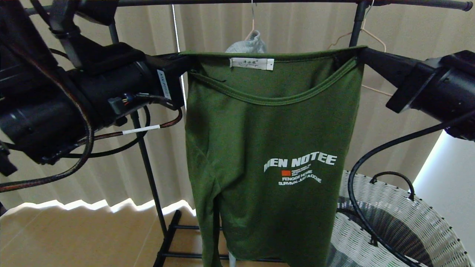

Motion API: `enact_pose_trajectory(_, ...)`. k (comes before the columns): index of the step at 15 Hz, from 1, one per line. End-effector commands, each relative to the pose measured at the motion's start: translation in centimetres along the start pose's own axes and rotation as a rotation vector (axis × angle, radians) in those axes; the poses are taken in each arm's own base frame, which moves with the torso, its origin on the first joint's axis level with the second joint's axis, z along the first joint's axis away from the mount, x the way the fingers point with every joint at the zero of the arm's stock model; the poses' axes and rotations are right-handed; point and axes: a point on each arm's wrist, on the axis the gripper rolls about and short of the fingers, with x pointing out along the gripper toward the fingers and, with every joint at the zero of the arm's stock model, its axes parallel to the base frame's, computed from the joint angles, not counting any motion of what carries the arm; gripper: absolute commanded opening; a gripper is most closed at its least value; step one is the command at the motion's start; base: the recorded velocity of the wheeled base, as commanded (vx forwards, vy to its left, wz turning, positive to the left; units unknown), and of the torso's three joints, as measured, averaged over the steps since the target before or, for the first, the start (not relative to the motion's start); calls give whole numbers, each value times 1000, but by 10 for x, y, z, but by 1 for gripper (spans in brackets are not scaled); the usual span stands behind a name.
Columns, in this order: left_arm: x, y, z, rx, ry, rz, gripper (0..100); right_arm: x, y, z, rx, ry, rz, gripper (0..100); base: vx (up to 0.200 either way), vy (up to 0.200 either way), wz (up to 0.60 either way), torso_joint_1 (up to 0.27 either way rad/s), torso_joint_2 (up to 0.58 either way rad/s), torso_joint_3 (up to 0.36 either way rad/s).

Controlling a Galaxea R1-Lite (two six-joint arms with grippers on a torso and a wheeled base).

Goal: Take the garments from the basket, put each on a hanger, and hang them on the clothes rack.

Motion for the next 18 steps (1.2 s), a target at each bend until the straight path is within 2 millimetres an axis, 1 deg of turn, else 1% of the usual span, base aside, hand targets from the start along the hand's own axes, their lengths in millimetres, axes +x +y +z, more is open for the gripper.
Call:
enact_pose_trajectory(1, 36, 0, -17, 1, 37, 8, 0, -26, 0, 15, 2, -51, 55, 0, 0, 0, 0, 0, 0, 0)
enact_pose_trajectory(3, 55, 2, -22, 0, 38, 17, 0, -40, 1, 14, 0, -53, 130, 0, 0, 0, 0, 0, 0, 0)
enact_pose_trajectory(5, 62, 3, -26, 1, 46, 20, 0, -44, 1, 12, -1, -47, 146, 0, 0, 0, 0, 0, 0, 0)
enact_pose_trajectory(8, 58, 3, -28, 1, 54, 22, 0, -41, 1, 9, -2, -34, 141, 0, 0, 0, 0, 0, 0, 0)
enact_pose_trajectory(10, 47, 4, -20, 3, 44, 22, 0, -33, 1, 2, -3, -11, 135, 0, 0, 0, 0, 0, 0, 0)
enact_pose_trajectory(11, 32, 5, -13, 3, 38, 18, 0, -25, -3, -4, -8, 9, 115, 0, 0, 0, 0, 0, 0, 0)
enact_pose_trajectory(12, 20, 5, -9, 4, 50, 11, 0, -16, -7, -9, -15, 26, 94, 0, 0, 0, 0, 0, 0, 0)
enact_pose_trajectory(13, 8, 4, -5, 3, 61, 3, 0, -7, -10, -11, -18, 32, 80, 0, 0, 0, 0, 0, 0, 0)
enact_pose_trajectory(14, -8, 4, 0, 3, 76, -7, 0, 5, -12, -10, -19, 31, 70, 0, 0, 0, 0, 0, 0, 0)
enact_pose_trajectory(15, -19, 4, 4, 0, 79, -34, 0, 15, -14, -12, -20, 34, 64, 0, 0, 0, 0, 0, 0, 0)
enact_pose_trajectory(16, -25, 4, 6, -1, 81, -59, 0, 20, -14, -12, -20, 34, 64, 0, 0, 0, 0, 0, 0, 0)
enact_pose_trajectory(17, -45, 2, 11, -9, 92, -157, 0, 36, -15, -16, -19, 40, 64, 0, 0, 0, 0, 0, 0, 0)
enact_pose_trajectory(18, -53, 1, 11, -14, 106, -192, 0, 44, -15, -18, -20, 35, 64, 0, 0, 0, 0, 0, 0, 0)
